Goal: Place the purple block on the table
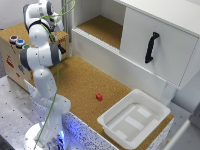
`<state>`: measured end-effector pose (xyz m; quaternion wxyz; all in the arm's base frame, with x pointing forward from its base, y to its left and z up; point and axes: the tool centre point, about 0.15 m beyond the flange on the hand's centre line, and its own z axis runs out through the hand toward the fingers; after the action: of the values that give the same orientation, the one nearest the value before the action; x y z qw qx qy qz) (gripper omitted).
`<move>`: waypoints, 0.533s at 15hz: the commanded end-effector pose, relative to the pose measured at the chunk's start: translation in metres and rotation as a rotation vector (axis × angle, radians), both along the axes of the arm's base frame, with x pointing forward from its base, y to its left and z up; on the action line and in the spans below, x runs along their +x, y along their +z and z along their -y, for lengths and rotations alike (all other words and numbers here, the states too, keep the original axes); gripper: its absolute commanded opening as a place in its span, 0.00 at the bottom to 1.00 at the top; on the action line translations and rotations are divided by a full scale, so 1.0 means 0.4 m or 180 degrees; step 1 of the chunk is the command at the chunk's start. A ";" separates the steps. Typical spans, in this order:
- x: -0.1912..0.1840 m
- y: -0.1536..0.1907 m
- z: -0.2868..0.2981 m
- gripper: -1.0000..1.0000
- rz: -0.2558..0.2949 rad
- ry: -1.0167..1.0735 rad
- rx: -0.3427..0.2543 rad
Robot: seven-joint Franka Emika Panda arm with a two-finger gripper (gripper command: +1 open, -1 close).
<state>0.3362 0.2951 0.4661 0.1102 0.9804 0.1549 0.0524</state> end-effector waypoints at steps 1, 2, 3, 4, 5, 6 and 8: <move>-0.053 -0.062 0.329 0.00 0.0344 0.0471 0.0678; -0.046 -0.063 0.373 0.00 0.0356 0.0476 0.0729; -0.040 -0.066 0.401 0.00 0.0351 0.0477 0.0773; -0.029 -0.073 0.443 0.00 0.0368 0.0474 0.0781; -0.018 -0.083 0.478 0.00 0.0361 0.0455 0.0826; -0.002 -0.101 0.517 0.00 0.0325 0.0413 0.0877; 0.024 -0.140 0.589 0.00 0.0301 0.0295 0.0896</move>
<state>0.3381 0.1445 0.4461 0.0625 0.9780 0.1829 0.0778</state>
